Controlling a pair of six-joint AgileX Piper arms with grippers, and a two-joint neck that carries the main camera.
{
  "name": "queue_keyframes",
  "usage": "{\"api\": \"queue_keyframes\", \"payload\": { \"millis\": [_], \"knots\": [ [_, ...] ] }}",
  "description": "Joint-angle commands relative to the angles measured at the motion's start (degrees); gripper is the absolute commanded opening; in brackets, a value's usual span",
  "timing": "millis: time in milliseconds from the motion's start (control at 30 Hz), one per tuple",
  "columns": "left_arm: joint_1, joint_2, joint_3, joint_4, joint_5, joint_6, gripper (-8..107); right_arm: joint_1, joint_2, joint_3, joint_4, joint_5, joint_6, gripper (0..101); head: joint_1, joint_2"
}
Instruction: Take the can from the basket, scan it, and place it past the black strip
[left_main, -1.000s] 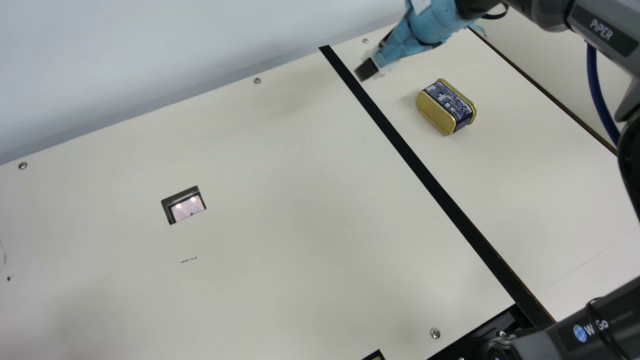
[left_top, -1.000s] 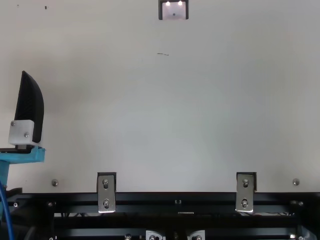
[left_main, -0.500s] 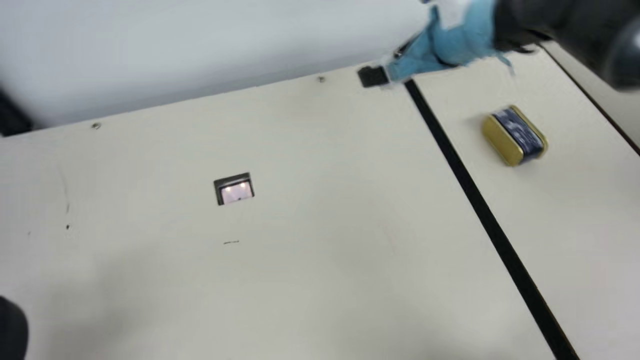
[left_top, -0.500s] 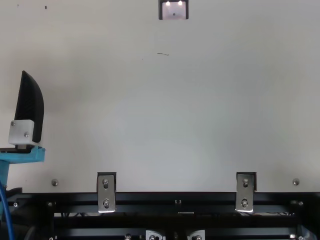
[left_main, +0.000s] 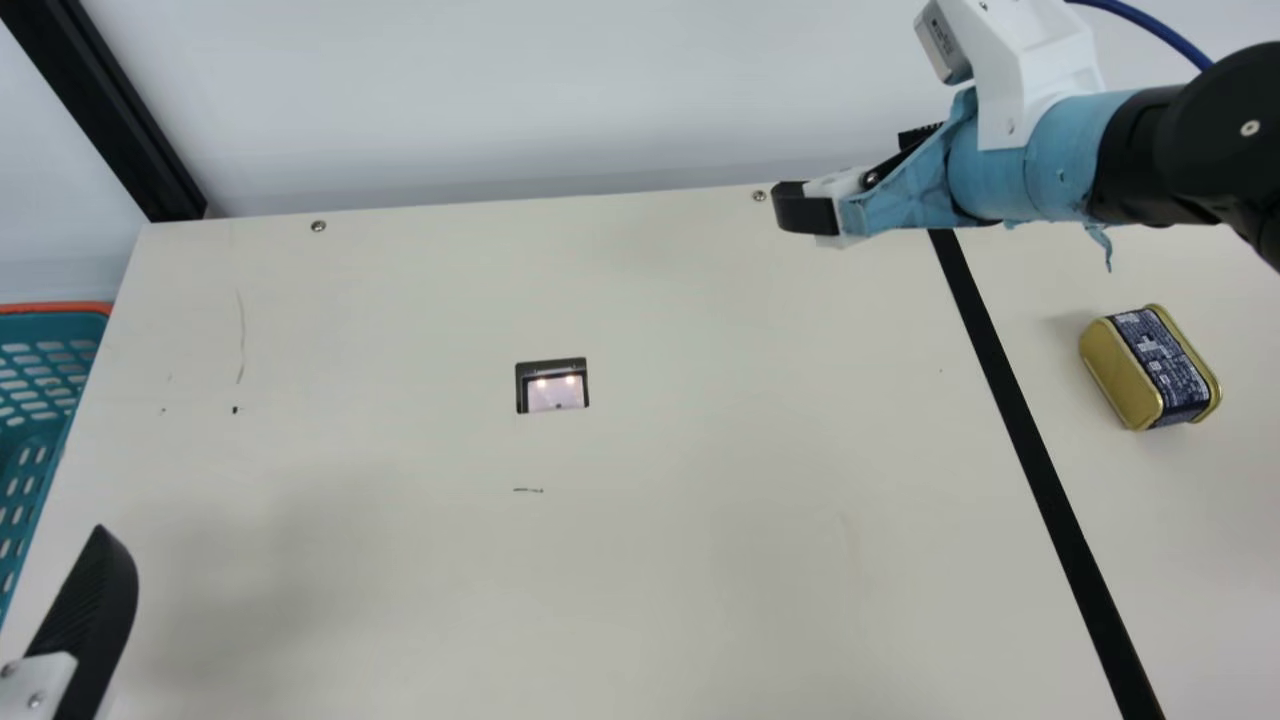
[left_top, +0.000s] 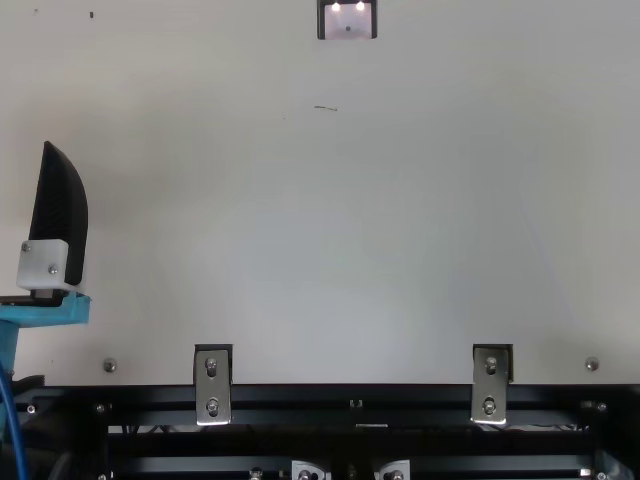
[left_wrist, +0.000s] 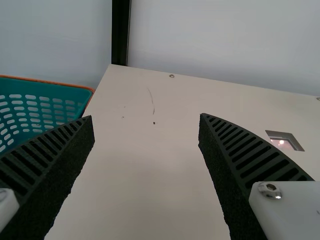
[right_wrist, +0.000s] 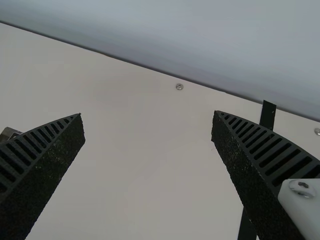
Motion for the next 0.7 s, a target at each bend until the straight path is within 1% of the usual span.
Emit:
{"api": "queue_keyframes", "payload": {
  "millis": [0, 200, 333, 467, 667],
  "knots": [
    [0.0, 0.0, 0.0, 0.0, 0.0, 0.0, 90, 0.4, -0.5, 0.9, -0.2, -0.6, 0.4, 101, -2.3, 0.4],
    [0.0, 0.0, 0.0, 0.0, 0.0, 0.0, 90, 1.7, -2.5, 3.6, -0.5, -2.3, 1.6, 101, -2.3, 0.4],
    [0.0, 0.0, 0.0, 0.0, 0.0, 0.0, 90, 2.5, -4.1, 6.0, -0.6, -4.0, 2.2, 101, -2.3, 0.4],
    [0.0, 0.0, 0.0, 0.0, 0.0, 0.0, 90, 3.4, -6.1, 9.1, -1.6, -6.7, 2.8, 101, -2.3, 0.4],
    [0.0, 0.0, 0.0, 0.0, 0.0, 0.0, 90, 4.5, -10.1, 15.3, -5.8, -11.7, 5.1, 101, -2.3, 0.4]
  ]
}}
